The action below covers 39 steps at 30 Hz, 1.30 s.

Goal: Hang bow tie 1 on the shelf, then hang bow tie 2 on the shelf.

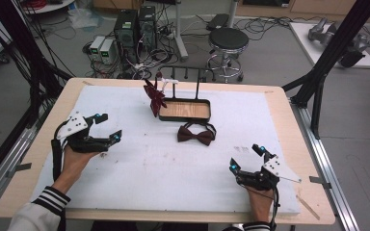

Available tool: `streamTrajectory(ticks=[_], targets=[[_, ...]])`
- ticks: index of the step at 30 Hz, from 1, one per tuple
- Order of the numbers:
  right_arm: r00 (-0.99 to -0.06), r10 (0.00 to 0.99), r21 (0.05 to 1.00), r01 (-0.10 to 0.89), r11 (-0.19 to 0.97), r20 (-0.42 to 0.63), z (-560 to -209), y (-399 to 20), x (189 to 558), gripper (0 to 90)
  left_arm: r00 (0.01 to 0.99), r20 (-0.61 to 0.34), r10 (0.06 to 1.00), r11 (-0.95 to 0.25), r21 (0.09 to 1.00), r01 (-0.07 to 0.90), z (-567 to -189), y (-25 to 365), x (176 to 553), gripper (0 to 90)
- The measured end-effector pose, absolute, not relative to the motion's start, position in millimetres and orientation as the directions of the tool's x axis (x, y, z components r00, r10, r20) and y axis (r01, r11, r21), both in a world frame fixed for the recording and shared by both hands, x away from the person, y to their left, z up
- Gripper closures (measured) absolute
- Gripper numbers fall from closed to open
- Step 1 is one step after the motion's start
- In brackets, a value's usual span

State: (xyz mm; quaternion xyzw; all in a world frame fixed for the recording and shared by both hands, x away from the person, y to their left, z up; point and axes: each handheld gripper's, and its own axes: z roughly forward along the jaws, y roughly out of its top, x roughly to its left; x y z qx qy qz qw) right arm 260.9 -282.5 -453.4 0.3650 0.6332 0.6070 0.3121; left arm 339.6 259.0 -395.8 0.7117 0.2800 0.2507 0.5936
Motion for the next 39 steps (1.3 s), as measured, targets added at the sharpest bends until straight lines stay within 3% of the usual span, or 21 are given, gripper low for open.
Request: streamTrajectory(ticks=[20,31,39], targets=[[-0.539,0.841,0.997,0.076,-0.002,0.043,-453.5,-283.4,261.2,1.2,0.698,0.025,0.716,-0.094,0.994,0.06,-399.6,268.8,323.8,15.3],[-0.546,0.828,0.99,0.123,-0.068,0.124,-448.8,-289.4,267.3,1.2,0.675,0.011,0.737,-0.065,0.996,0.054,-411.4,276.8,316.6,15.3],[-0.591,0.801,0.985,0.175,0.01,0.097,-427.9,-289.6,283.2,1.2,0.673,0.021,0.739,-0.066,0.997,0.041,-417.4,275.4,313.1,15.3]])
